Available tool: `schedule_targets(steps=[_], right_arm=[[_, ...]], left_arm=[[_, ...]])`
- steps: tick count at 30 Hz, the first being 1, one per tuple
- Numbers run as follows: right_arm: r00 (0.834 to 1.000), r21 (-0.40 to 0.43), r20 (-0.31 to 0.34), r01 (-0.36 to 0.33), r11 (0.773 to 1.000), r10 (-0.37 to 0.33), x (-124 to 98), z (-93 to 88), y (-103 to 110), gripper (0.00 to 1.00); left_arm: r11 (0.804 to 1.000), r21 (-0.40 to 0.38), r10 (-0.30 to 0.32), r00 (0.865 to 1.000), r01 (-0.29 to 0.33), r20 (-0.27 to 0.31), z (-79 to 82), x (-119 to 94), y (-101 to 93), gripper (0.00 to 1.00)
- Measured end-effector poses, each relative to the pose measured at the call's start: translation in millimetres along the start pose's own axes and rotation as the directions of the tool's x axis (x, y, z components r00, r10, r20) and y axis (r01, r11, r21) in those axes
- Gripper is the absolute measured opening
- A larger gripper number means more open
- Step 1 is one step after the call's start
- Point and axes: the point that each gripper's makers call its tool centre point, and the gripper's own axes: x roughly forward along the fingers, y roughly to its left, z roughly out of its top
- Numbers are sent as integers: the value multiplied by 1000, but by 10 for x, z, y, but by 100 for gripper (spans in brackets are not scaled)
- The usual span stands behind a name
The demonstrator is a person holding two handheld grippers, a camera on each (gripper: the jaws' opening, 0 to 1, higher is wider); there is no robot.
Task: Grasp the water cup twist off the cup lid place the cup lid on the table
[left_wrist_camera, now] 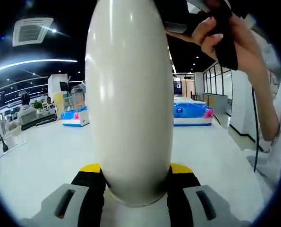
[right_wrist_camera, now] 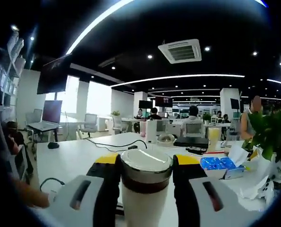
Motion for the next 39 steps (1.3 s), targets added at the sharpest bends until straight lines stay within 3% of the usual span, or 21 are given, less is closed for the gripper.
schedule_targets(steps=[19,28,39], right_arm=[[990,1,-8,-141,990,141,2,-8,49,46],[988,6,-28,-154,988,154,47,-7,17,46],[971,26,-29,-237,971,237,53,-8,10,46]], left_arm=[[1000,-2,1,1000,-1,-1,6,15,14,52],[1000,-8,3,1000,-3,-3,4,10,34,52],[1000,-9,3,1000,-3,-3,4,8,33,52]])
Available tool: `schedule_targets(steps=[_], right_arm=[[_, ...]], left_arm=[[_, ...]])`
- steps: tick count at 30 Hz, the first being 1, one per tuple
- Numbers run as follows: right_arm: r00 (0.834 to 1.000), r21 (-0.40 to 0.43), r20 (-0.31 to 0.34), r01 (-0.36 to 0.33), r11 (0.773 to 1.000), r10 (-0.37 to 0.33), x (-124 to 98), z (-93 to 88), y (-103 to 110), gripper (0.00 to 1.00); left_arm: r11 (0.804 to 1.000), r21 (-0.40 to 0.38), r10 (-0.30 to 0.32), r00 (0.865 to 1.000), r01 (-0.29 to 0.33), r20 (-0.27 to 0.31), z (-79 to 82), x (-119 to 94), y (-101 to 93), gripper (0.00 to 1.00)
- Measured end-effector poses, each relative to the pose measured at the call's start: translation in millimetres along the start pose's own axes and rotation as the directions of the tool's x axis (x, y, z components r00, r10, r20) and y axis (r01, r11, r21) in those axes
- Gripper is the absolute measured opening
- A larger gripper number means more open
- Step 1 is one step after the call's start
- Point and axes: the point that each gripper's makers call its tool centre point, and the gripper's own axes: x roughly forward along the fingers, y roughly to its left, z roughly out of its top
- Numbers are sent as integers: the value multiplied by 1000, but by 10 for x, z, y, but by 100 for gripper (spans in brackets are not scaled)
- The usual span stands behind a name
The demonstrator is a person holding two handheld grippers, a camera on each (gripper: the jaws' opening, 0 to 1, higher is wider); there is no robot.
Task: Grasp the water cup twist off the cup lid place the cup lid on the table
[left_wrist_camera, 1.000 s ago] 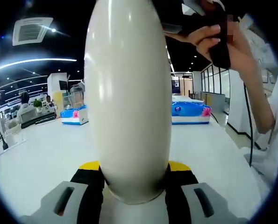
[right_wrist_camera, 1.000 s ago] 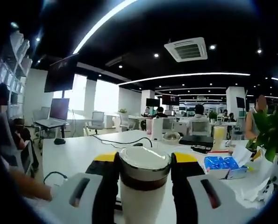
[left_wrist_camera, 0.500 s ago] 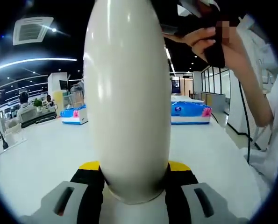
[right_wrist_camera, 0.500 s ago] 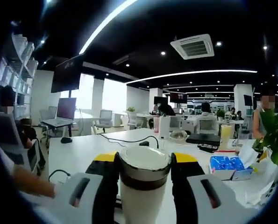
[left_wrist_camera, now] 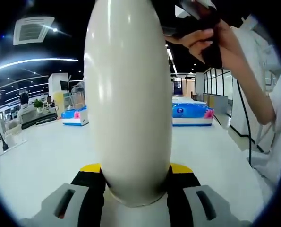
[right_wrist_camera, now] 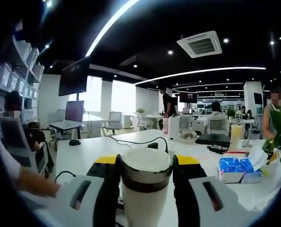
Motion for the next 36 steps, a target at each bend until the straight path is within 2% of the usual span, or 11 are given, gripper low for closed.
schedule_targets(steps=[18,27,36], right_arm=[[994,16,5,-112,994,111,-5,-15,29,46],[980,35,18,-198,980,197,4,-25,43,46],[969,52,30,-248,967,246,6,-29,67,46]], left_arm=[[1000,1,0,1000,0,0,-5,-15,-59,52],[1000,1,0,1000,0,1,-8,-22,-77,52],[1000,-1,-1,1000,1,1,-12,-28,-71,52]])
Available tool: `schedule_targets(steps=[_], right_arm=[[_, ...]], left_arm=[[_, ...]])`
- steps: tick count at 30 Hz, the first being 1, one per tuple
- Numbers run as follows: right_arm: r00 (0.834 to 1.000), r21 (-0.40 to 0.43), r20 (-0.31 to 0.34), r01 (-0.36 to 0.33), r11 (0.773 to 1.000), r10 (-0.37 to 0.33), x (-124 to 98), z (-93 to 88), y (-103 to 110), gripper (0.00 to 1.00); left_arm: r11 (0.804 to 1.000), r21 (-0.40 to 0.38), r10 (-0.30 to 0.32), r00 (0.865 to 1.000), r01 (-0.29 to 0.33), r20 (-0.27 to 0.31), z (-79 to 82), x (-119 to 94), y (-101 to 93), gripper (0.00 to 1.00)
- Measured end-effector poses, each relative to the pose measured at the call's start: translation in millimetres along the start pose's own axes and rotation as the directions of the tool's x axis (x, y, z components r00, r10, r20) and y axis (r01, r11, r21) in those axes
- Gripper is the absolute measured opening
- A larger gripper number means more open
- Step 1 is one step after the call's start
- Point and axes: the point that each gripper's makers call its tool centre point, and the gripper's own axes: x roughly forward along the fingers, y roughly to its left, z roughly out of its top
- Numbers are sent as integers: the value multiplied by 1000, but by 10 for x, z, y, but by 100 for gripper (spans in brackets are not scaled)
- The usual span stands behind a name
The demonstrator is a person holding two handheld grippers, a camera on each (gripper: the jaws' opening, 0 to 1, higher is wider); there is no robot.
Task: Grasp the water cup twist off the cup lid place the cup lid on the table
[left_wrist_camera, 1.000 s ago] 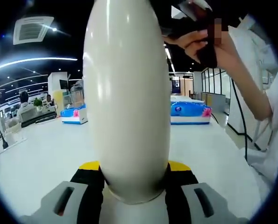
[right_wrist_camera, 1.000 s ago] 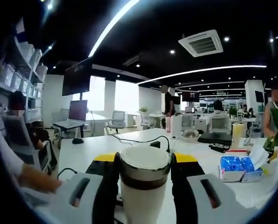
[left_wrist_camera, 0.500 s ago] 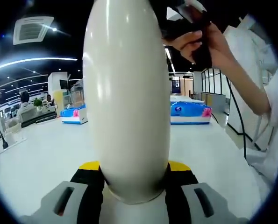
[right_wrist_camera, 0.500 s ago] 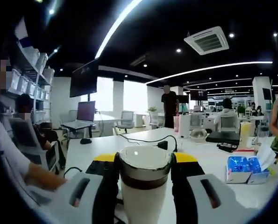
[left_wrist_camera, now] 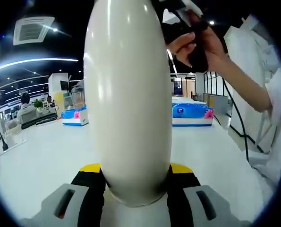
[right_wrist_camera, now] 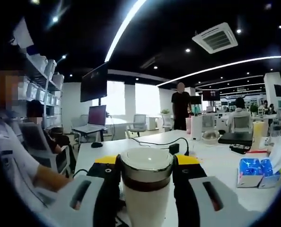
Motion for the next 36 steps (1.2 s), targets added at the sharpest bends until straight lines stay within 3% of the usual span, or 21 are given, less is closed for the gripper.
schedule_targets(steps=[10,36], right_arm=[[997,0,3,-83,997,83,21,4,32,46],[988,32,23,-153,988,152,40,11,18,46]], left_arm=[[1000,-1,1,1000,-1,-1,3,12,34,52],[1000,-2,2,1000,-2,-1,17,47,103,52]])
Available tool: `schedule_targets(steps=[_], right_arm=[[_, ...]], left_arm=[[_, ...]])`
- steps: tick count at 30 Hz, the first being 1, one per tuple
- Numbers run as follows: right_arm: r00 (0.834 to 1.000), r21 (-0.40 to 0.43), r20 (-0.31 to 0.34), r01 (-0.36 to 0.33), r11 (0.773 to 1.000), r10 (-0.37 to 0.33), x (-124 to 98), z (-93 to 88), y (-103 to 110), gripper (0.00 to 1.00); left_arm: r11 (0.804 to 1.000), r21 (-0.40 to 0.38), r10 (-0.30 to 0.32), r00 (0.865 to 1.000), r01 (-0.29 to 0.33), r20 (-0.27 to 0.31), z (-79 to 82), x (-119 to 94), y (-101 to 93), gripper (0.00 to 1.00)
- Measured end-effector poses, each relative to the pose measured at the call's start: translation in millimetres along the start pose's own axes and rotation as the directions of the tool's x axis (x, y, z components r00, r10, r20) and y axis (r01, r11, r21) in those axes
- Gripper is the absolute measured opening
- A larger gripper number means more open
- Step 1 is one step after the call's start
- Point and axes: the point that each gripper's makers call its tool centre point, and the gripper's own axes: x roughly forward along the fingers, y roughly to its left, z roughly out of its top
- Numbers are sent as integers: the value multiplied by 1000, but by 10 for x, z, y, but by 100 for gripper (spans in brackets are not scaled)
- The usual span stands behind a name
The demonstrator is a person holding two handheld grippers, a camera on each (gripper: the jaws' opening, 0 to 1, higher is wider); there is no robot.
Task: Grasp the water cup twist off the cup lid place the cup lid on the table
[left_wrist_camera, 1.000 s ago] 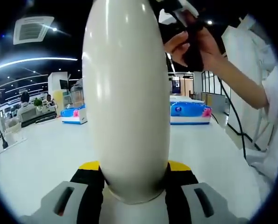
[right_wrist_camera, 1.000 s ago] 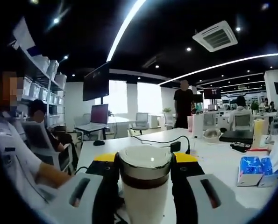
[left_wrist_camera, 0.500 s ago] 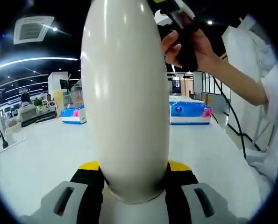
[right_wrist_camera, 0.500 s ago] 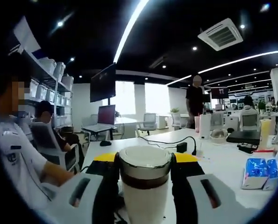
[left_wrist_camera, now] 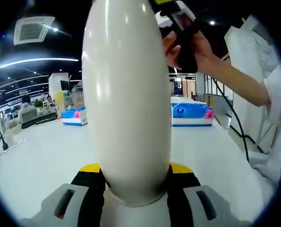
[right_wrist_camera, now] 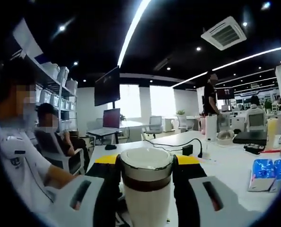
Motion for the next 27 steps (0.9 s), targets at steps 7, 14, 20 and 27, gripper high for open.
schedule_targets(steps=[7,14,20,27], right_arm=[[1000,44,-2,-5,999,5,6,-11,12,46],[1000,52,0,-5,999,5,-10,-14,9,46],[1000,63,-10,27,998,-26,-22,-20,-3,49],[996,76,-36,83,994,-80,-80,-51,-50,59]], left_arm=[[1000,0,-1,1000,1,0,-3,-11,-15,52],[1000,2,-2,1000,2,0,-4,-22,-32,52],[1000,4,-2,1000,2,0,-2,-43,-91,52],[1000,7,-5,1000,5,1,-5,-54,-121,52]])
